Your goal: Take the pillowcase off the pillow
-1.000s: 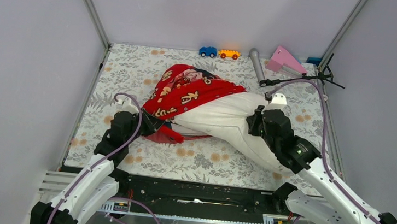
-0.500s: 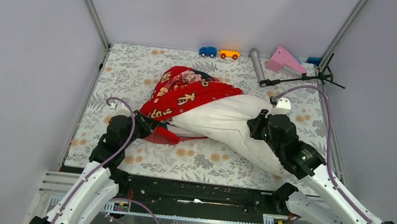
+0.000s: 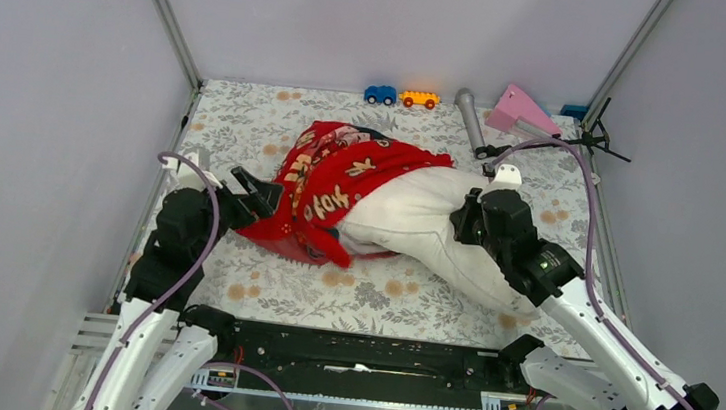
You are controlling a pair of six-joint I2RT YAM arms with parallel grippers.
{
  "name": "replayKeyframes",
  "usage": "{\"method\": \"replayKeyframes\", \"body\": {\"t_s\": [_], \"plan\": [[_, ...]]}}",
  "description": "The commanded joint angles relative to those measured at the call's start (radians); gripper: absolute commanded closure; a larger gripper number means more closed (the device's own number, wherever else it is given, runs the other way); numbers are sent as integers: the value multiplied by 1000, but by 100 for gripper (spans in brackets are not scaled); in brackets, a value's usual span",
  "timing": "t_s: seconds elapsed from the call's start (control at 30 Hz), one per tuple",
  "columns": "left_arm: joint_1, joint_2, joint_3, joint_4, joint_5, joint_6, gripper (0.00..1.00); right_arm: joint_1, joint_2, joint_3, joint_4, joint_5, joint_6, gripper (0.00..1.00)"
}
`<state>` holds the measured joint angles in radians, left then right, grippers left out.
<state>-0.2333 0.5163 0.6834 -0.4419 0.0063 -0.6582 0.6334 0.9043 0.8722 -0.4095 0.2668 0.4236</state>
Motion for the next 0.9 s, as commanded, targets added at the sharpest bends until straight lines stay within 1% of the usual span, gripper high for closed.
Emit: {"method": "replayKeyframes", "body": {"t_s": [0.0, 0.13, 0.23, 0.3, 0.4, 0.47, 0.53, 0.6, 0.7, 0.87], "plan": [[-10, 65, 135, -55, -35, 60, 1, -22, 17, 51, 21, 22, -23, 100], [-64, 150, 219, -82, -69, 100, 1, -21, 25, 55, 21, 11, -26, 100], [-168, 213, 259, -82, -138, 104, 1, -22, 33, 58, 20, 3, -27, 100], [-281, 256, 290, -83, -234, 103, 1, -22, 41, 61, 20, -5, -28, 100], [-504, 341, 351, -98, -439, 100, 1, -21, 50, 60, 21, -17, -30, 100], [-635, 433, 415, -138, -568, 98, 1, -21, 55, 60, 20, -25, -32, 100], [-746, 548, 485, -181, -664, 101, 1, -22, 58, 58, 21, -29, -33, 100], [-785, 635, 541, -205, -692, 111, 1, -22, 53, 56, 21, -29, -35, 100], [-790, 726, 585, -216, -686, 124, 1, -23, 47, 53, 16, -29, -38, 100], [-782, 830, 581, -244, -805, 115, 1, -21, 33, 53, 2, -22, -45, 100]]}}
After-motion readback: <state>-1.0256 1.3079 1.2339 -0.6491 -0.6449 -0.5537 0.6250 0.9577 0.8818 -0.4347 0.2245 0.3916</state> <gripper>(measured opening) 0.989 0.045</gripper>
